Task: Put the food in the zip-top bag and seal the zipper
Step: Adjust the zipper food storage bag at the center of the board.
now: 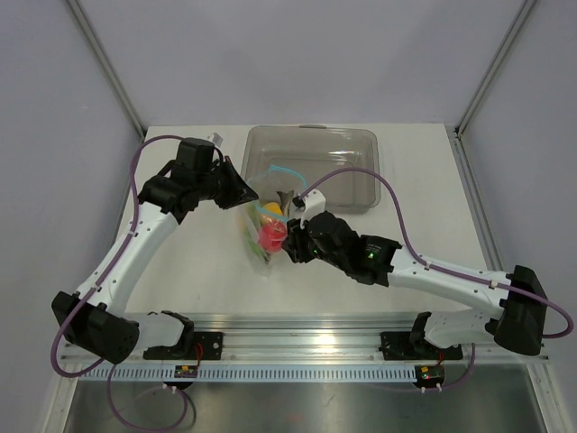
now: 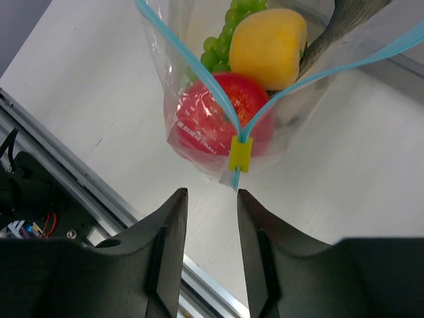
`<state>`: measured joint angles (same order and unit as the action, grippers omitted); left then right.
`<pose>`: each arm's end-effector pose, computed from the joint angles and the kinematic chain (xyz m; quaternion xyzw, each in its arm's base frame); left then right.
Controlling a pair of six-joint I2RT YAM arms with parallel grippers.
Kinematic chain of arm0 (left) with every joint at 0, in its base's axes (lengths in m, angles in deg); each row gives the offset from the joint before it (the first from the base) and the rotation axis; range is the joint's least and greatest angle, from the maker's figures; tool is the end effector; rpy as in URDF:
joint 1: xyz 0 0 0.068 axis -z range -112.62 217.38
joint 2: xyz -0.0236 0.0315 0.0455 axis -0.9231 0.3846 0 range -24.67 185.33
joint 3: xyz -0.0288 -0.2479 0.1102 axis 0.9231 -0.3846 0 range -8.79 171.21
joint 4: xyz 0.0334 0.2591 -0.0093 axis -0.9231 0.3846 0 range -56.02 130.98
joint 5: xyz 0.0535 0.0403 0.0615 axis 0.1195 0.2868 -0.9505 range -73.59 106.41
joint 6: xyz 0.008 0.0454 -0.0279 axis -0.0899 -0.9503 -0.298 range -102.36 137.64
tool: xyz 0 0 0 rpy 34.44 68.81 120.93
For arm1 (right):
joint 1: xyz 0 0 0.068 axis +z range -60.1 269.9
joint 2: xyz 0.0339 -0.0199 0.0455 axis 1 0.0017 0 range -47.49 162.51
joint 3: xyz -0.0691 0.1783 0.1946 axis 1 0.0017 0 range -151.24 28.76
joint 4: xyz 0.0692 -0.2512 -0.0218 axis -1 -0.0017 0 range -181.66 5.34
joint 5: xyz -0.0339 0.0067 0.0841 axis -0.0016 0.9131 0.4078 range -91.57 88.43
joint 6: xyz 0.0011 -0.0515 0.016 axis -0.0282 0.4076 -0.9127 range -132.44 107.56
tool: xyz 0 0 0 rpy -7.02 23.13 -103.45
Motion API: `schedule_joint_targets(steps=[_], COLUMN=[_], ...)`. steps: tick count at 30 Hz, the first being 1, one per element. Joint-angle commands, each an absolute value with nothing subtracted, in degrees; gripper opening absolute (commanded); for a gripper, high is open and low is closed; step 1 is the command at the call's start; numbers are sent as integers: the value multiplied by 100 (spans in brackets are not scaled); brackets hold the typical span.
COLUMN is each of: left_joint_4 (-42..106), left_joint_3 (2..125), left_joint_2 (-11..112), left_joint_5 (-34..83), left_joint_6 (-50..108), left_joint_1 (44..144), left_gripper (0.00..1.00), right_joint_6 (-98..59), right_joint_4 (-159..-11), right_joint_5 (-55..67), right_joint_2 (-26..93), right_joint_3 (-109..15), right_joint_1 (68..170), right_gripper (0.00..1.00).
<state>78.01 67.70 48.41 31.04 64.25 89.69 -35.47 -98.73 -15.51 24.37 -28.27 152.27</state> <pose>0.2431 -0.1093 0.3700 -0.1377 0.8922 -0.3298 0.2762 0.1398 0.2485 0.3072 -0.2297 0.8257 0.2654 0.4417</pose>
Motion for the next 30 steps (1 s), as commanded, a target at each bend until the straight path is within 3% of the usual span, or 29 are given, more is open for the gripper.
schedule_joint_targets(steps=[1,7,10,11,12,25,28,30], left_joint_4=[7537,7555,7546,7537,7546,7616,7573,7267], left_joint_3=[6943,6899,6890,6873,6864,6407,6311,6188], left_joint_2=[4705,4644,4626,4617,4600,3976,3879,3643], left_joint_5=[3118,3073,3117,3117,3143,3082,3222,3521], left_joint_6=[6440,6422,6440,6440,6422,6405,6265,5879], left_joint_1=[8962,8962,8962,8962,8962,8962,8970,9005], left_gripper=[0,0,0,0,0,1,20,26], right_joint_6=[-3565,-3661,-3740,-3740,-3714,-2923,-2757,-2642], right_joint_4=[-8951,-8660,-8624,-8676,-8729,-8932,-8862,-9027], right_joint_5=[-2108,-2301,-2407,-2503,-2539,-2697,-2445,-1909], right_joint_2=[2546,2520,2502,2502,2493,1711,1667,1658], right_joint_3=[-2846,-2749,-2679,-2687,-2696,-2415,-2397,-2458], right_joint_1=[15301,15309,15301,15301,15301,15248,15135,14880], right_gripper=[41,32,16,2,0,0,0,0])
